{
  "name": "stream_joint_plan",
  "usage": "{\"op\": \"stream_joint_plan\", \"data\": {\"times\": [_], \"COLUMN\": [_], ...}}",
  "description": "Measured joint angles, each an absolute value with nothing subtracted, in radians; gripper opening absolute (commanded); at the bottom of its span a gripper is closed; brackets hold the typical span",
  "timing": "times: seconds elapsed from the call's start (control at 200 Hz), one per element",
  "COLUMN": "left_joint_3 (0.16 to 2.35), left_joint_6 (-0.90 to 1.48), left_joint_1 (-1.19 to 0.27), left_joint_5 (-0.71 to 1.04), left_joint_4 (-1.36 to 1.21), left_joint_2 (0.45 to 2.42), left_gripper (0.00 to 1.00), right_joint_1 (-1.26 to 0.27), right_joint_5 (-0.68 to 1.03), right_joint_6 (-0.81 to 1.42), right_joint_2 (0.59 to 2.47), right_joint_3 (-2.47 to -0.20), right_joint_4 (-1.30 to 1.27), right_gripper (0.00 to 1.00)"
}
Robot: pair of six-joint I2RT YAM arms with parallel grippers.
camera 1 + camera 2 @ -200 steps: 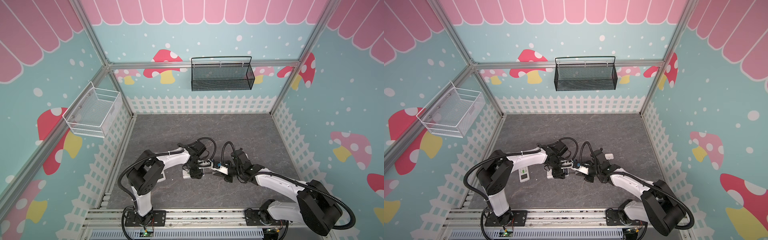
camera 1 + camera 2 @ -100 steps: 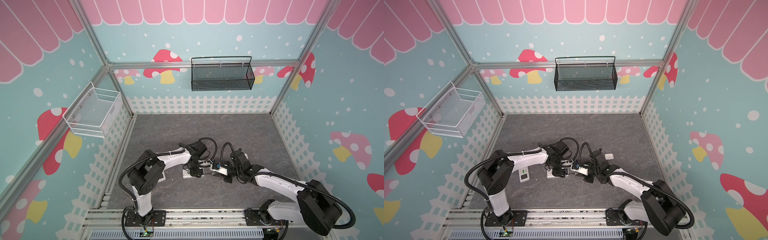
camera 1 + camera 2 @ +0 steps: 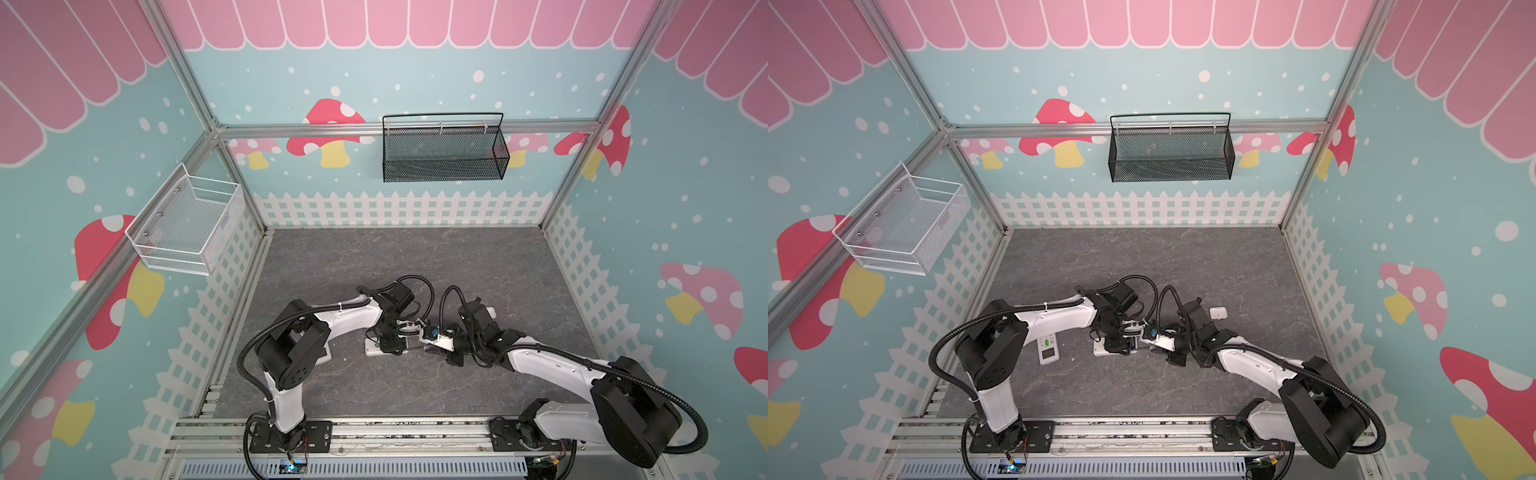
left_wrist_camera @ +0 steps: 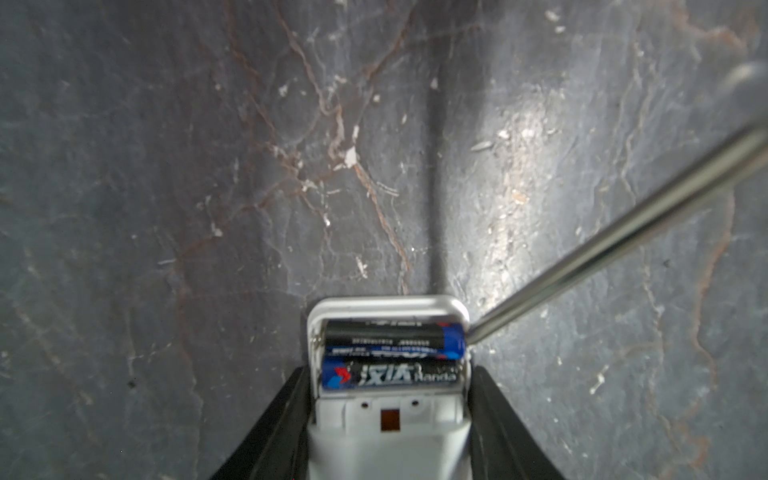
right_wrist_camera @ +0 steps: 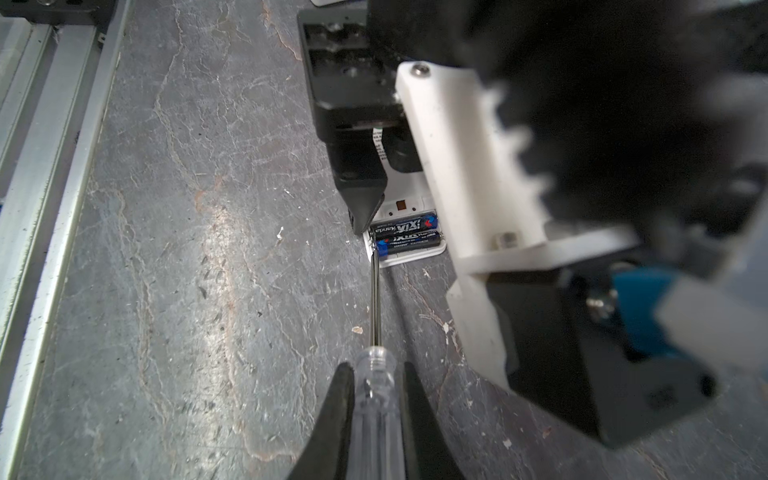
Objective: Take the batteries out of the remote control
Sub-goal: 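Bring the screwdriver tip with the right gripper to the battery compartment, then pry the outer blue battery out with the screwdriver tip using the right gripper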
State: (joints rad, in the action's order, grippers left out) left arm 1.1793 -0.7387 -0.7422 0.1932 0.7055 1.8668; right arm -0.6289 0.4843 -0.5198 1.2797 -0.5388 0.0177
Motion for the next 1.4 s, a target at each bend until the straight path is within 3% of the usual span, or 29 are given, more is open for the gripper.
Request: {"op": "stream_joint_plan", "data": {"times": [1.401], "left_joint_3": [1.180], "left_joint_6": [-0.728], "left_joint_1": [-0.742], "left_joint_5": [0.191], "left_joint_4": [0.701], "left_joint_2": [1.867], "left_gripper": [0.35], "right_joint_1": [-0.677], "right_joint_5": [0.317], "right_joint_6": [-0.530], "right_joint_2": [1.197], "right_joint_3": [-0.493], "right_joint_4": [-0.115], "right_gripper": [0.00]}}
